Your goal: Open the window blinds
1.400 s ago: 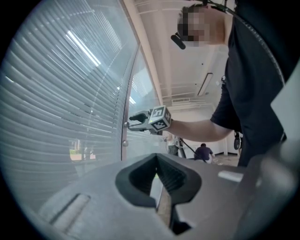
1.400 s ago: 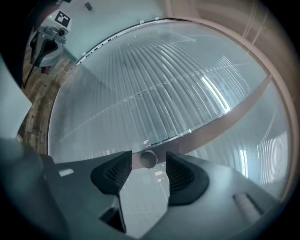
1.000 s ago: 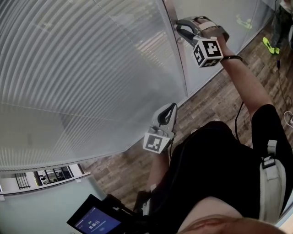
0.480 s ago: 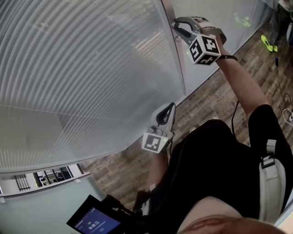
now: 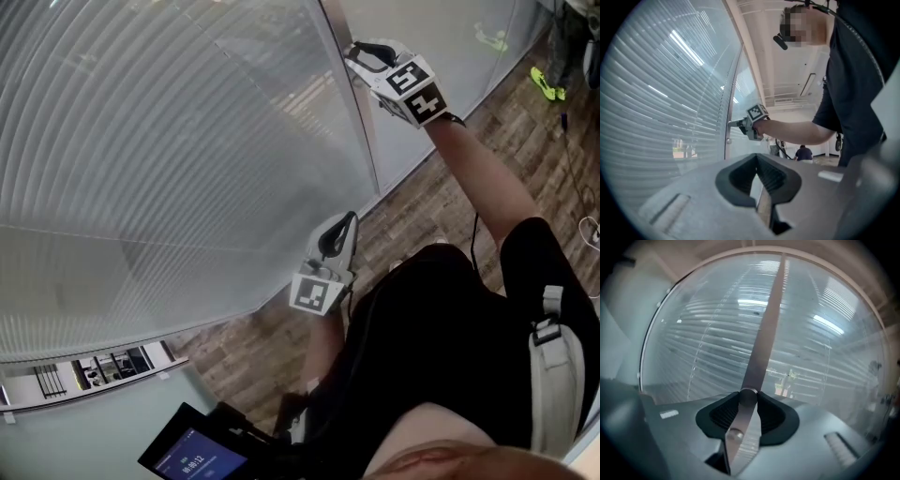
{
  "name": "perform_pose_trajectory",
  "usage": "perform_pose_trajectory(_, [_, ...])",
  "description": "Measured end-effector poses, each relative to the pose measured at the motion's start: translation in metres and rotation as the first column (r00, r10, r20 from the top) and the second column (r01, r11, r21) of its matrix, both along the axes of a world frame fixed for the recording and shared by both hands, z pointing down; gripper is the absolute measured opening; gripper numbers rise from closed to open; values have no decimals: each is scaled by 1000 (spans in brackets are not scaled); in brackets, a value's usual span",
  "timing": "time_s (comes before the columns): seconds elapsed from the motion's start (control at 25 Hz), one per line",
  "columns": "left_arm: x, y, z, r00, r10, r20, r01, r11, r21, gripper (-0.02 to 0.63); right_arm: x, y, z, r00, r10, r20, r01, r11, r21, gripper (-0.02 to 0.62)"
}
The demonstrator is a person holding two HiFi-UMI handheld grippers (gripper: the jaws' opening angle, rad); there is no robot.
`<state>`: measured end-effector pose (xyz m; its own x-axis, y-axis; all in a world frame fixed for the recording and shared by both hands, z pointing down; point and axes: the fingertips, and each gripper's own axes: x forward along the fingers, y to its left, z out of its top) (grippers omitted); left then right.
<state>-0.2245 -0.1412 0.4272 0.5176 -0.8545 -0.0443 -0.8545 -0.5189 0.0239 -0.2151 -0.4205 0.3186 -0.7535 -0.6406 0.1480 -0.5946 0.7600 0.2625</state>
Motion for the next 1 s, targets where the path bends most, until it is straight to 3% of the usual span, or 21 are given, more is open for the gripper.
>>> perform_pose_trajectory(0.12, [-1,-4,1,1000,5,-2,-5,1000,-1,3,0,-6,5,985,2,173,28,985,-171,125])
perform_pose_trajectory(0.24, [-1,-5,1,1000,10,-2,-10,1000,-4,3,0,-7,5,961,26,276,52,961,-273,120])
perform_pose_trajectory(0.52, [3,-5,1,1000,16,6,-16,1000,-11,3,2,-6,-1,936,63,347,55,946,-320,120])
perform_pose_trajectory(0.68, [4,-6,1,1000,20,4,-20,1000,-13,3,1,-6,-1,943,47,330,50,959,-280,123])
perform_pose_trajectory(0.76, [3,-5,2,1000,23,4,-23,1000,-15,3,0,-5,4,961,29,274,37,973,-229,166])
perform_pose_trajectory(0.88, [1,-5,6,1000,21,2,-21,1000,-22,3,0,-2,12,989,4,147,12,994,-110,197])
perform_pose_trajectory(1.0, [2,-3,6,1000,14,2,-14,999,-29,3,6,5,6,1000,-6,11,6,998,66,187])
